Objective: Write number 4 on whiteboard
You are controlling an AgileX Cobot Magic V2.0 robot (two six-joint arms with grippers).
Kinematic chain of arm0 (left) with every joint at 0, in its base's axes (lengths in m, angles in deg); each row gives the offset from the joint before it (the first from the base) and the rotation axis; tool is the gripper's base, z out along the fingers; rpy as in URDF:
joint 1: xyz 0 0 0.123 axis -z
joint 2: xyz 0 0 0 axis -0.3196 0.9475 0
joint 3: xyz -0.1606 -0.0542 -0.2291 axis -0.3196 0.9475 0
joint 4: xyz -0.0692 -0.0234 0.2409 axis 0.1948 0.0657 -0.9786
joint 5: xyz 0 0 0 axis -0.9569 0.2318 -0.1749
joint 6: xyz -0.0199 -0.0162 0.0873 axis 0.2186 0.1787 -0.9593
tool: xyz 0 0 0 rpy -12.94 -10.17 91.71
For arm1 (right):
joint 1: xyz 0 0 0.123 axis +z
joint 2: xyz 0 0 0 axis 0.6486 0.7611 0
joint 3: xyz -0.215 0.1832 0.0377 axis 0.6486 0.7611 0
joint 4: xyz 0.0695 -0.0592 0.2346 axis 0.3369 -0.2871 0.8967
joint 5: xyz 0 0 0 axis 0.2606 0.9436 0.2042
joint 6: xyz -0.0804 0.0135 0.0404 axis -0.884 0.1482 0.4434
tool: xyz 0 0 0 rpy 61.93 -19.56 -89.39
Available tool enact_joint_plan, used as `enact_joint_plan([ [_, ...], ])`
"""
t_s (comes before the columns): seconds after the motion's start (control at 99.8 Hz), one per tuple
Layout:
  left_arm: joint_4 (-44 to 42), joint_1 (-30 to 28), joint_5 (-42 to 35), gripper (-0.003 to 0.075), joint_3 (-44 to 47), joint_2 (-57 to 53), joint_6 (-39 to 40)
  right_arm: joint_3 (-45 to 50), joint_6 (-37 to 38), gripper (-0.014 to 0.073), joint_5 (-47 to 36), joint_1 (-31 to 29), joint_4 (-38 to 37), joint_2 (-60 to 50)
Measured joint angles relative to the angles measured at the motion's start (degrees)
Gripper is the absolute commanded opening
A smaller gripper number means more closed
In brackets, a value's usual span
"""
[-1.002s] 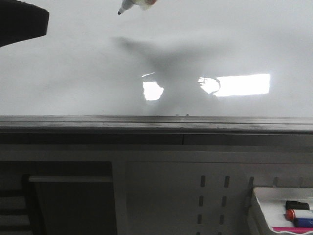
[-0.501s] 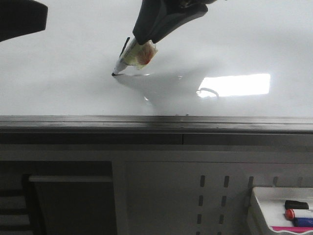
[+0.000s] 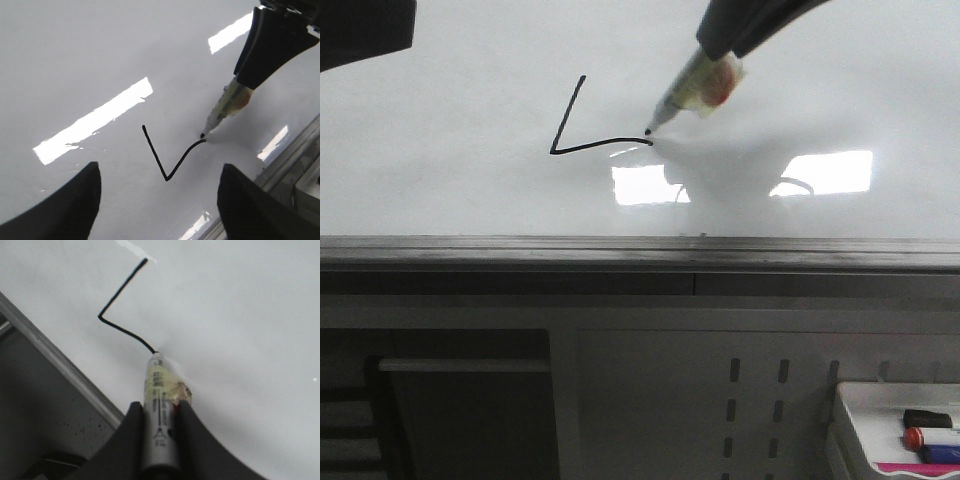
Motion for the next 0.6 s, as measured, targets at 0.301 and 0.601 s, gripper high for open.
enact_joint_plan([
  [0.301, 0.0, 0.0, 0.0, 0.0449, 0.0, 0.0, -0.1, -4.0, 0.0, -0.0072, -4.9, -0.1, -0.3, 2.7],
  [0.601, -0.1, 0.0, -0.3, 0.0449, 0.0, 0.0, -0.1, 1.2, 0.0, -0.0072, 2.5, 3.5, 2.4, 4.8],
])
